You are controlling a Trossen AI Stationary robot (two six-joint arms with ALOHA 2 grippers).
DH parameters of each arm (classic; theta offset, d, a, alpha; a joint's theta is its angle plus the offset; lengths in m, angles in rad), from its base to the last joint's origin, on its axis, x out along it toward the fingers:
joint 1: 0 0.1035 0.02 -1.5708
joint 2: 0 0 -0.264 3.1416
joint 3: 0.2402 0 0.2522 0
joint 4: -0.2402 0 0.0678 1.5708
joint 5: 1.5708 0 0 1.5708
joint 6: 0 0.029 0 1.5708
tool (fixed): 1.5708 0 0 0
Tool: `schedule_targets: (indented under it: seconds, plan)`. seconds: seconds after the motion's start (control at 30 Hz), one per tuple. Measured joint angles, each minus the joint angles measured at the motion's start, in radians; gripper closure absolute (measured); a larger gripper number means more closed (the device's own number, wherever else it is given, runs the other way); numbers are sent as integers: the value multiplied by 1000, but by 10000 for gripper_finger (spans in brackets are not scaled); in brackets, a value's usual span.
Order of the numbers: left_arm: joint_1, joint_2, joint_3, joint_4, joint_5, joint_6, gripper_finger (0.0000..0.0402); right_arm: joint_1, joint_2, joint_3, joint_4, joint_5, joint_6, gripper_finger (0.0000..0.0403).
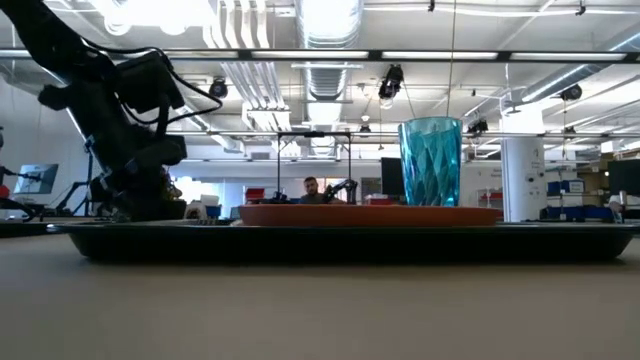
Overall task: Pick and place plate/cup/fork/spoon on tray
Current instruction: Adjust the black serving tray, then return to Home Position
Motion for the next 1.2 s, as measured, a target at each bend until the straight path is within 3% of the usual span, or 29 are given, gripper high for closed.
schedule_targets:
  seconds: [0.23,0.83,1.03,1.2]
  plan:
    - [18,16,-2,73,-29,1,401,2,0,0,-7,0,2,394]
    - [18,1,0,63,8,-1,401,2,-1,0,-55,0,5,394]
    - [16,-88,61,-11,32,18,401,2,-20,-1,-69,0,-12,394]
    - [15,-214,192,-135,13,108,401,2,-50,-1,-59,1,-69,394]
